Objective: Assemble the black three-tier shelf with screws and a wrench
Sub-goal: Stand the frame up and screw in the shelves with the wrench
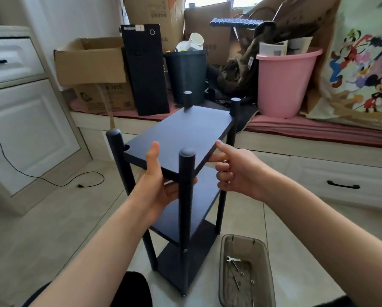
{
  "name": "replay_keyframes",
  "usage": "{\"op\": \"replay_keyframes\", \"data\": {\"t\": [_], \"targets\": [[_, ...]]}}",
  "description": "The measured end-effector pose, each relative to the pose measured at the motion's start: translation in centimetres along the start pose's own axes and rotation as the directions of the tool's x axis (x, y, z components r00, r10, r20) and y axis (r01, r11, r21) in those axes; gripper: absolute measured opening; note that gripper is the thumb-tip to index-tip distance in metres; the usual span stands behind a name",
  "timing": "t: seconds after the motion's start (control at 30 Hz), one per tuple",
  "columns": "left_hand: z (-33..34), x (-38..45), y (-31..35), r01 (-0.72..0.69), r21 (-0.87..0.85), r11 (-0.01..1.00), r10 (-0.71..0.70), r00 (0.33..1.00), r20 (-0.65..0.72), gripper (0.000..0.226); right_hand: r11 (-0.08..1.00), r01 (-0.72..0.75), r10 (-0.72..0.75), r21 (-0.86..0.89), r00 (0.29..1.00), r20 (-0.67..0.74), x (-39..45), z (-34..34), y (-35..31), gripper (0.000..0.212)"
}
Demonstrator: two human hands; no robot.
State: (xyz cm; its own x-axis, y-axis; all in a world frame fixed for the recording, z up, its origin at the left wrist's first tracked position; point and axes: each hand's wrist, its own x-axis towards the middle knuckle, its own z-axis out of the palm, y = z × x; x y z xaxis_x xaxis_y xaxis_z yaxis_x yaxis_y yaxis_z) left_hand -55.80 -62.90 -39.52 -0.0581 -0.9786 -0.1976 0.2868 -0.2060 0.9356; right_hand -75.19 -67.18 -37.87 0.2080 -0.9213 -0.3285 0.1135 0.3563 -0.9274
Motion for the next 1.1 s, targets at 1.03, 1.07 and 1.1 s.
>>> {"op": "replay_keyframes", "data": {"t": [1.03, 1.07, 1.1], "targets": [[5.3, -0.7, 5.7, -0.182, 0.975, -0.128, 0.493, 0.841, 0.222, 0.048, 0.636, 0.349, -0.541, -0.688, 0.837, -0.076, 5.2, -3.5, 1.7, 0.031], [6.2, 0.0, 4.1, -0.163, 0.959, -0.232, 0.459, 0.851, 0.255, 0.054, 0.62, 0.35, -0.551, -0.702, 0.831, -0.072, 4.9, -3.5, 1.8, 0.033], [6.6, 0.8, 2.8, -0.13, 0.939, -0.319, 0.437, 0.859, 0.268, 0.061, 0.605, 0.354, -0.561, -0.713, 0.825, -0.067, 4.5, -3.5, 2.0, 0.034]]}}
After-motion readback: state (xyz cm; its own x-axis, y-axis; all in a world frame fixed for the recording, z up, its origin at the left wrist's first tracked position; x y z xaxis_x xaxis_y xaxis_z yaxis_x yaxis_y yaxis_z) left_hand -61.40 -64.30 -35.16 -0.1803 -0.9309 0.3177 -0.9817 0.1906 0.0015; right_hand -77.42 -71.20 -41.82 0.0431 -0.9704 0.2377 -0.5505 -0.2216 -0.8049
